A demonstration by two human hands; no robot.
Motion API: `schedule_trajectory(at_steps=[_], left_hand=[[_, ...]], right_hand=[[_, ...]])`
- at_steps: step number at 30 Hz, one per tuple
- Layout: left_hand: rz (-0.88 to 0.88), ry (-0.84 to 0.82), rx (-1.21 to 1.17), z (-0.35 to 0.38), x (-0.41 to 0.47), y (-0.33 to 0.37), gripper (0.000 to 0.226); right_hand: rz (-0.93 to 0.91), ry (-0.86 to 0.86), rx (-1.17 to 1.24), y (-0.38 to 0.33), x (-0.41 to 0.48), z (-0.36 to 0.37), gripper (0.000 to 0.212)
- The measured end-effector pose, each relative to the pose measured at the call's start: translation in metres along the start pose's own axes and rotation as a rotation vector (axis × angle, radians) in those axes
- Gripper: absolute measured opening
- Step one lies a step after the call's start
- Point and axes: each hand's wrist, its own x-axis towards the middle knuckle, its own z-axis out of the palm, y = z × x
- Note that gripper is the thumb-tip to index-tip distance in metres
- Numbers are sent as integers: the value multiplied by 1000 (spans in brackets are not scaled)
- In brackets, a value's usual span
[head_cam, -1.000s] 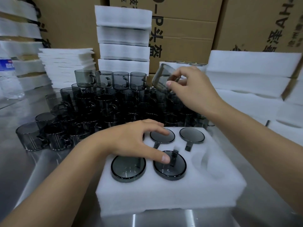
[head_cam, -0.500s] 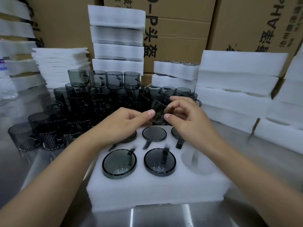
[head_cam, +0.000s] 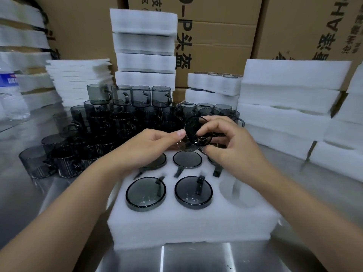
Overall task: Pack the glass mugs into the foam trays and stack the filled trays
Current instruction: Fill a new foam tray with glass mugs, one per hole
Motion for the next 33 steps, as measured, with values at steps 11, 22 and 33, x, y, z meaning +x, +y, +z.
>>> schedule_trajectory(at_steps=[11, 22, 33], left_hand=[[62, -64, 5, -2, -1, -1, 62], [74, -95, -44, -2, 0, -2, 47], [83, -129, -64, 0, 1, -7, 62]], right_hand=[[-100, -21, -56, -6, -4, 1, 53], [-160, 20, -161, -7, -5, 1, 59], [-72, 219, -177, -3, -2, -4, 38]])
